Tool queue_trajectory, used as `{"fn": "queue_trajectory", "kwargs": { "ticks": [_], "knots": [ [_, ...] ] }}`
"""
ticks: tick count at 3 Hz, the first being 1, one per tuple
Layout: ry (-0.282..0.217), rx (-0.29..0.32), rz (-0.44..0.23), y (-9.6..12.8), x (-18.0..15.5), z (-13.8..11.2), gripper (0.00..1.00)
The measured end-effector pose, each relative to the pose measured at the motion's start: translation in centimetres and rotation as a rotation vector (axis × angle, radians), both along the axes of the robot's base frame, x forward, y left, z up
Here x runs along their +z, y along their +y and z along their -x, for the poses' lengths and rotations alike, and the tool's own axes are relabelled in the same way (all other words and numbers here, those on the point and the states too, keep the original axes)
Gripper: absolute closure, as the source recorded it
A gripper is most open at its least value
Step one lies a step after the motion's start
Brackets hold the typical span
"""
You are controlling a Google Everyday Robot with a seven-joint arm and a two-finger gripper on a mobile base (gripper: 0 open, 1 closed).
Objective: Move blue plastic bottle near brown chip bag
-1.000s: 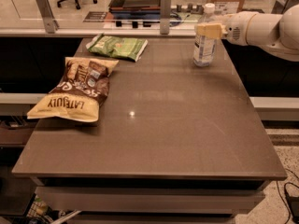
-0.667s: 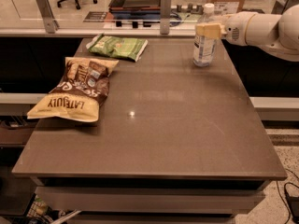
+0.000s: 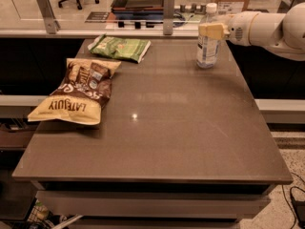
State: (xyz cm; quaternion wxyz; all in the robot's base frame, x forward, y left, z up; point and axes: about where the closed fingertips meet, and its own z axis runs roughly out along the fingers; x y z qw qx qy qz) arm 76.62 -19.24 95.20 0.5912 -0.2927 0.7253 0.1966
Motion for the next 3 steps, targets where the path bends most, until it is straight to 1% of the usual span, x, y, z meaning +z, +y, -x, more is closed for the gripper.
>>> {"fn": "queue_trajectory", "kwargs": {
  "ticks": [1,2,3],
  "knots": [
    [-0.009,0.038,-0.017,0.2,2.0,1.8,1.0],
    [-0.033,0.078,-0.05,1.0,3.9,4.5,1.0],
    [-0.052,0.144,-0.098,2.7,4.9,7.5,1.0]
  ]
}}
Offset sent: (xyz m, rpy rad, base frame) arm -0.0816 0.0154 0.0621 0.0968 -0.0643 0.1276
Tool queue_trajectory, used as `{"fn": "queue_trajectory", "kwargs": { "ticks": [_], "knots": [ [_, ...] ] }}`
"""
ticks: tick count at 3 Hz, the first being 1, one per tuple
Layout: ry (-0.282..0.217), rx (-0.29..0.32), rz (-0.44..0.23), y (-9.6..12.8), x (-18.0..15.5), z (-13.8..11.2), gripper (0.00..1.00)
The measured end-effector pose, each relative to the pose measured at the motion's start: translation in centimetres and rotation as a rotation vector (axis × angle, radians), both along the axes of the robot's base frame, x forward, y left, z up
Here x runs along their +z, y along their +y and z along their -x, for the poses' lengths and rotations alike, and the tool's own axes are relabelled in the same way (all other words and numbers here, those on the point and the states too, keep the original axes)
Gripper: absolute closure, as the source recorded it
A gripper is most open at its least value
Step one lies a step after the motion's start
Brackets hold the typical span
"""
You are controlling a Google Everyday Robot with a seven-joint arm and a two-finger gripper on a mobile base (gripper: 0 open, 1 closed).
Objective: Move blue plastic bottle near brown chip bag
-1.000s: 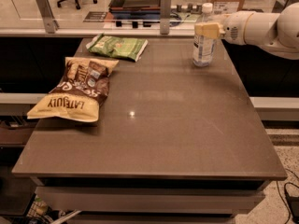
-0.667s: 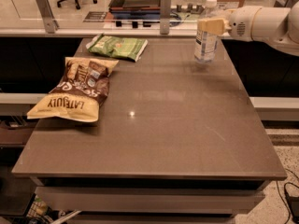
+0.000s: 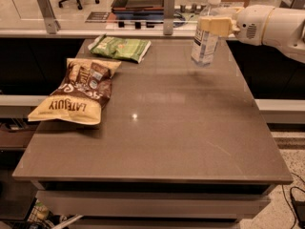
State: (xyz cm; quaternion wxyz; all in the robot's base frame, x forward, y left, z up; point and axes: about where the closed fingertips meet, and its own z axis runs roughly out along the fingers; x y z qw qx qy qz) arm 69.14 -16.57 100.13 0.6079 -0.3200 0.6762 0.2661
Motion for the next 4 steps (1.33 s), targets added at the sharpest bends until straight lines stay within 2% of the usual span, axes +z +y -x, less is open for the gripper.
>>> {"fn": "queue_trajectory", "kwargs": {
  "ticks": [1,2,4],
  "knots": [
    [-0.004,0.079,-0.024,2.8,0.5,2.7,1.0],
    [-0.003,0.11,-0.032,6.2,1.0,4.9,1.0],
    [0.026,0.106,0.012,15.6,0.7,7.1,1.0]
  ]
}}
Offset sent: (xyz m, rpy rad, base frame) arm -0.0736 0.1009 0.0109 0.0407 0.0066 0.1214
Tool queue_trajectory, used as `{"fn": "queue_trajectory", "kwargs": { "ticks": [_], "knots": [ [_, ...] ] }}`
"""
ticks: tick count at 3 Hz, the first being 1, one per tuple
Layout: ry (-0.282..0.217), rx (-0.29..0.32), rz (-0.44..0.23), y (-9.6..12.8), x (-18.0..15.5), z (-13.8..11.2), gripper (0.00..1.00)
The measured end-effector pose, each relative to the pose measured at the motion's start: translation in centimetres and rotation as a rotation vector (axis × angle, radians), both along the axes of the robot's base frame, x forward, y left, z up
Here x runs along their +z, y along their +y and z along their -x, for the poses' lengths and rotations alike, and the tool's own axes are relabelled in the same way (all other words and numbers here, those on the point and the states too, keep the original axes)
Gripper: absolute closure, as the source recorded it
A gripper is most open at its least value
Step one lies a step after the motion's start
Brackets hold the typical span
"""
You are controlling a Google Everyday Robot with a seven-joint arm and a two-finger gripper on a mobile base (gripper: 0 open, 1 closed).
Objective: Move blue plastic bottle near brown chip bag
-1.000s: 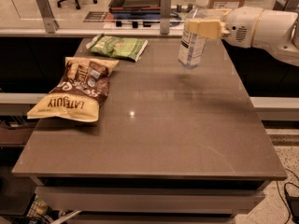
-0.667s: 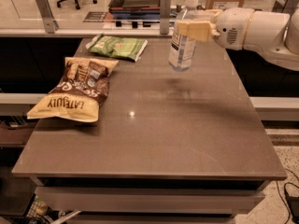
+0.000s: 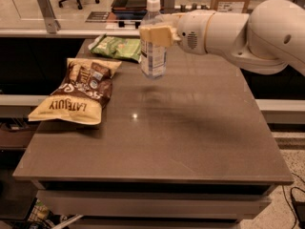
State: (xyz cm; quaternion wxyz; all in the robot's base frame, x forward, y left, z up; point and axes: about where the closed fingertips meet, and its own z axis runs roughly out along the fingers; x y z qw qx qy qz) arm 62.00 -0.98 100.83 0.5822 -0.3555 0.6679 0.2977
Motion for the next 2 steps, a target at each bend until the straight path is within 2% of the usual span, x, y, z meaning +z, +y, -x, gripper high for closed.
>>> {"fn": "queue_trajectory", "kwargs": {
  "ticks": [1,2],
  "knots": [
    [0.021,-0.004,-0.005,4.3,-1.0,0.8,1.0],
    [0.045,-0.012,-0.026,7.4,-2.1,2.2,1.0]
  ]
}}
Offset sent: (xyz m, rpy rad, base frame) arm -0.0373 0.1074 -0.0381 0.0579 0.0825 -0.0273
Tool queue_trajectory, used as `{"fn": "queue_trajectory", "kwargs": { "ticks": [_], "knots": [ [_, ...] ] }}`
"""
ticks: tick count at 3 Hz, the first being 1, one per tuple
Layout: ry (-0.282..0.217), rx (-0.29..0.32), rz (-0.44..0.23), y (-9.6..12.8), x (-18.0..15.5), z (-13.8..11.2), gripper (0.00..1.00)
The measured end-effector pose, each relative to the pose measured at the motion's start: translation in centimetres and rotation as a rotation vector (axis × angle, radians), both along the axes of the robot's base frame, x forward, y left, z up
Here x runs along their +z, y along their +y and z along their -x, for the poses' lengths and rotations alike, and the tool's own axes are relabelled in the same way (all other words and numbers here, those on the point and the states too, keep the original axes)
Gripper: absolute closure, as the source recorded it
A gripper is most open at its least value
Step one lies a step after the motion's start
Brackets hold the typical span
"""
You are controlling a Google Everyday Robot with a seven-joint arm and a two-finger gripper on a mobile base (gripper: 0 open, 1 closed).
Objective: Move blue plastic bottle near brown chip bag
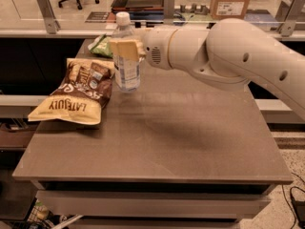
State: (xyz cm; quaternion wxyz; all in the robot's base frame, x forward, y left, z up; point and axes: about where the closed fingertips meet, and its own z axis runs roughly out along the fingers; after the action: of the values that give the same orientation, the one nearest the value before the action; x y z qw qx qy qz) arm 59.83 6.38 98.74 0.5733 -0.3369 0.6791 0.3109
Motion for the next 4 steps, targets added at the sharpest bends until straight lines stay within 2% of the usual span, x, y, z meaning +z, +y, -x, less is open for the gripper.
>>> {"fn": "queue_trajectory", "kwargs": {
  "ticks": [1,2,3,4],
  "knots": [
    [0.033,-0.042,-0.025,1.9,-1.6,0.8,1.0],
    [0.05,-0.121,-0.045,2.5,-4.1,0.1,1.0],
    [0.035,-0.185,-0.04,2.0,-5.3,-1.5,1.0],
    [0.034,-0.185,-0.04,2.0,-4.9,-1.5,1.0]
  ]
}}
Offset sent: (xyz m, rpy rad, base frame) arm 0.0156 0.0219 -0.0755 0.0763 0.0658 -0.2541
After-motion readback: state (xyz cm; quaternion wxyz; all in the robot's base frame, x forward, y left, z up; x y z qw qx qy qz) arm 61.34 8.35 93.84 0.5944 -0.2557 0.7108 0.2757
